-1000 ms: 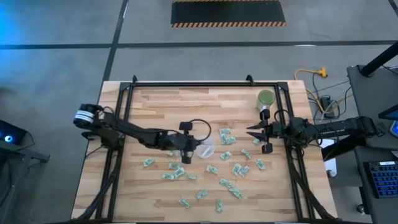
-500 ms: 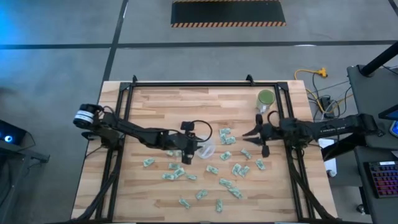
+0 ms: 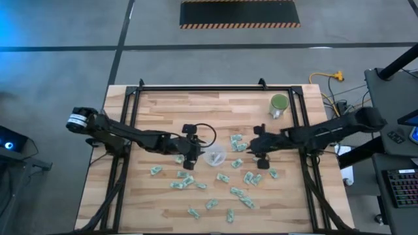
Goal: Pick and place Stevia / Truvia into bins
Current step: Put the light green stevia packet into the transparent container
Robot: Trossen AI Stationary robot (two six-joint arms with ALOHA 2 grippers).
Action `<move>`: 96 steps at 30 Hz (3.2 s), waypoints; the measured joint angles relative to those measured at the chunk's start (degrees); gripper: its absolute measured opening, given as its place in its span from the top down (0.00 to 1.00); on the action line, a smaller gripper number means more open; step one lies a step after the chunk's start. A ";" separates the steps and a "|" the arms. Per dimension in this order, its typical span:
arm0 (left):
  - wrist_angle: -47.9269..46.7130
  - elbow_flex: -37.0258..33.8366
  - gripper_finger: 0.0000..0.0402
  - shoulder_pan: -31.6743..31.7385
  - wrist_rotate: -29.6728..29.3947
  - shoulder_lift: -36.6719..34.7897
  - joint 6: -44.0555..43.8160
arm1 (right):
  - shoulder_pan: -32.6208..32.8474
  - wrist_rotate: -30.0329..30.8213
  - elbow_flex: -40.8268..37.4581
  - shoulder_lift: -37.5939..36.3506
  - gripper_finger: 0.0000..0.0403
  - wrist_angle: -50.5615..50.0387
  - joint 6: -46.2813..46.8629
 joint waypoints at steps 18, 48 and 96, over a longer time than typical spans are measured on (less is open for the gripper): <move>-11.98 -3.49 0.57 -0.96 -0.97 -11.62 -10.10 | -4.59 6.83 5.78 19.58 0.83 0.35 -1.97; -16.89 -4.59 0.57 -0.99 -4.79 -13.23 -10.56 | -5.78 -6.83 5.48 12.92 0.98 0.53 2.07; -20.19 -10.19 0.57 -0.86 -5.49 -12.25 -20.97 | -0.97 -6.05 14.83 17.83 0.67 18.58 -10.13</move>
